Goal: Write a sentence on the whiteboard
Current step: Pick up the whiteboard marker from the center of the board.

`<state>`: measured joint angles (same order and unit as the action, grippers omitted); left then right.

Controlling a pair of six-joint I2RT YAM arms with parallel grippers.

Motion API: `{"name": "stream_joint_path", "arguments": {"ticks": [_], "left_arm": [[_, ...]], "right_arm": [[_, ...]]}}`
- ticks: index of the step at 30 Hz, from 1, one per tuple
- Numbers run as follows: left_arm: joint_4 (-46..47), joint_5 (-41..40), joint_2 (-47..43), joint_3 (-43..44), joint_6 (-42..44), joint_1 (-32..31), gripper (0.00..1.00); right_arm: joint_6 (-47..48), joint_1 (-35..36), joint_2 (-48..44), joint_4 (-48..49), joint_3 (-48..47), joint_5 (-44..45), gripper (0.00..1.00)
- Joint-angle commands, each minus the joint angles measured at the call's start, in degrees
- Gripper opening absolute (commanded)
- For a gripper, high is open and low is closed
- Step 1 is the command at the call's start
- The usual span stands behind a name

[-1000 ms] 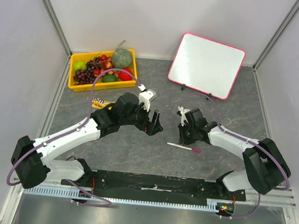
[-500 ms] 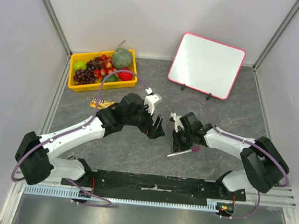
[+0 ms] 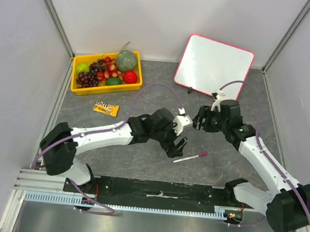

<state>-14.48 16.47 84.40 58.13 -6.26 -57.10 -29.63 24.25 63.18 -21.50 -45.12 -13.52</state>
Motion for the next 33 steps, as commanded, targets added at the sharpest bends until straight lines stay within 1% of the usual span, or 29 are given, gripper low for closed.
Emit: {"name": "stream_joint_path", "arguments": {"ticks": [1, 5, 8, 10, 13, 14, 17, 19, 20, 21, 23, 25, 27, 28, 30, 33], "left_arm": [[0.9, -4.4, 7.1, 5.9, 6.2, -4.1, 0.92], [0.5, -6.7, 14.5, 9.5, 9.7, -6.5, 0.87], [0.2, -9.1, 18.6, 10.9, 11.4, -8.0, 0.83], [0.2, -9.9, 20.6, 11.2, 12.1, -8.7, 0.77], [0.2, -11.4, 22.6, 11.0, 12.5, -9.4, 0.64], [0.2, -11.8, 22.9, 10.8, 12.5, -9.7, 0.61], [0.1, -13.7, 24.2, 9.7, 12.7, -10.4, 0.45], [0.2, -14.6, 24.8, 8.7, 12.7, -11.0, 0.41], [0.2, -15.0, 25.2, 8.3, 12.7, -11.1, 0.38], [0.0, -14.8, 25.6, 8.0, 12.8, -11.2, 0.33], [-0.8, -15.1, 26.7, 7.7, 12.8, -11.5, 0.17], [-1.0, -16.1, 27.5, 7.3, 12.3, -11.4, 0.02], [-0.9, -16.3, 27.6, 6.6, 11.6, -11.5, 0.02], [-0.8, -18.1, 27.6, 6.5, 11.2, -11.5, 0.02], [-0.6, -18.7, 27.0, 6.4, 10.2, -11.2, 0.02], [0.3, -18.8, 24.2, 6.4, 8.6, -10.6, 0.02]], "right_arm": [[-1.0, -9.0, -1.8, -1.1, 1.5, -3.3, 0.76], [-0.6, -15.3, -2.4, -1.9, 3.4, -5.8, 0.88], [-0.7, -19.3, -2.6, -2.0, 4.6, -8.4, 0.92], [-0.3, -21.3, -2.7, -2.1, 5.3, -9.9, 0.93], [0.4, -23.2, -2.8, -2.2, 5.8, -10.7, 0.94], [0.5, -23.6, -2.6, -2.3, 5.7, -10.9, 0.94], [0.9, -23.9, -2.2, -2.5, 5.5, -11.2, 0.95], [1.2, -23.9, -1.8, -2.5, 5.3, -11.3, 0.95], [1.4, -25.5, -1.6, -2.5, 5.1, -11.3, 0.95], [1.6, -25.6, -1.2, -2.6, 5.0, -11.4, 0.95], [1.9, -25.9, -1.0, -2.6, 4.9, -11.4, 0.96], [2.0, -26.1, -0.6, -2.6, 4.6, -11.5, 0.96], [2.0, -26.2, -0.3, -2.5, 4.3, -11.7, 0.98], [2.0, -26.2, -0.2, -2.5, 4.3, -11.9, 0.98], [2.3, -26.2, 0.0, -2.4, 3.9, -12.1, 0.98], [2.8, -26.3, 0.5, -2.4, 3.2, -12.2, 0.98]]}}
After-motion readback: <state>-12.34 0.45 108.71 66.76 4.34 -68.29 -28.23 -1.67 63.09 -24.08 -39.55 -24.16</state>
